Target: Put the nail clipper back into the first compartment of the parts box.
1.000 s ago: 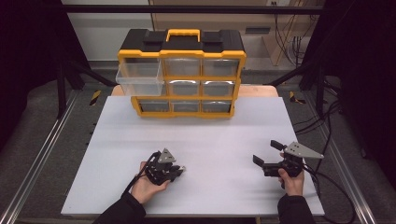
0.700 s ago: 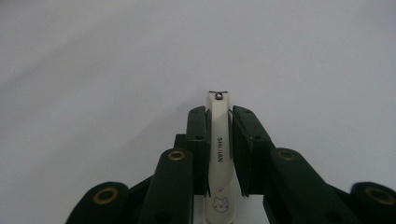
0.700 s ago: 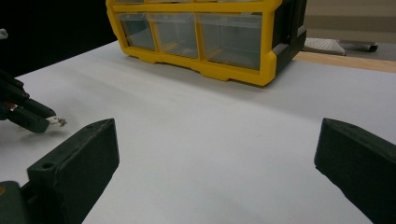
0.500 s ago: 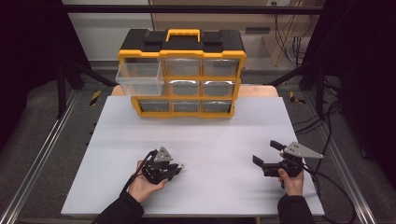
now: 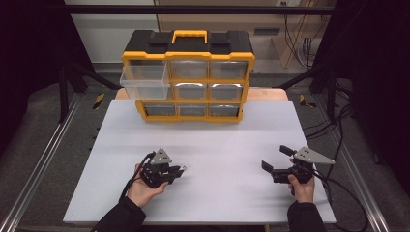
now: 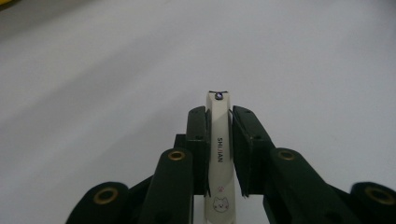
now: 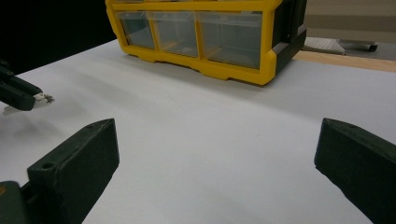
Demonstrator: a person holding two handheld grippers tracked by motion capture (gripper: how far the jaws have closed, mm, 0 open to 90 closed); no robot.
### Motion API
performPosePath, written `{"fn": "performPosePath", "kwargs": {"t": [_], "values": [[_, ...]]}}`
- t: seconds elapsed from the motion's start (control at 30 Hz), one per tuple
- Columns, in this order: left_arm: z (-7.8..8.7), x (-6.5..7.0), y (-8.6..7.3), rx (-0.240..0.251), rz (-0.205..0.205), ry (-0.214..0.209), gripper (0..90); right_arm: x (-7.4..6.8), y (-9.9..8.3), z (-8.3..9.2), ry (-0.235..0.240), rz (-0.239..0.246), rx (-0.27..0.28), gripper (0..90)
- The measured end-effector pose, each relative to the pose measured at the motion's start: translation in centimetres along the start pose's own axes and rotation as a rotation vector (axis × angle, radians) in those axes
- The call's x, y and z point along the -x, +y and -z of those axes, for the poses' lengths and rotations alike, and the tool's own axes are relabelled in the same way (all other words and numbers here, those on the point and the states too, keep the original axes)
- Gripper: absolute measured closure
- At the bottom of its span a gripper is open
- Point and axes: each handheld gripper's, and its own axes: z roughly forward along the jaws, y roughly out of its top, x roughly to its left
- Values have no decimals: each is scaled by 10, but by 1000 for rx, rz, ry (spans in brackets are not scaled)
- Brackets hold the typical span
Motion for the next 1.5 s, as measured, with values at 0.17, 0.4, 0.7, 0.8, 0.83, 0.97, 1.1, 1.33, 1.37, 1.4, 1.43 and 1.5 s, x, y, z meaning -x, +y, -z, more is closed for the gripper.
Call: {"fn": "performPosePath", "kwargs": {"t": [0.17,0.4,0.7,0.8,0.83,0.97,1.1,1.33,1.37,1.4,1.43,1.5], "values": [[6,-3,1,8,8,0,768,0,0,-1,2,3,-1,6],[14,-5,3,22,10,8,768,0,0,-1,0,5,-4,6],[26,-12,7,47,26,18,768,0,0,-1,1,6,-9,6],[32,-16,8,60,36,24,768,0,0,-1,1,9,-5,6],[32,-16,8,60,36,24,768,0,0,-1,1,9,-5,6],[40,-20,9,75,46,30,768,0,0,-1,2,3,-8,6],[47,-24,10,88,50,40,768,0,0,-1,1,2,-12,6],[57,-27,11,109,57,46,768,0,0,-2,1,3,-14,6],[58,-28,12,114,60,47,768,0,0,-2,1,6,-14,6],[60,-28,12,118,62,48,768,0,0,-2,1,6,-14,6],[61,-29,12,120,64,49,768,0,0,-2,0,6,-14,6],[64,-30,13,125,67,51,768,0,0,-2,0,3,-15,6]]}}
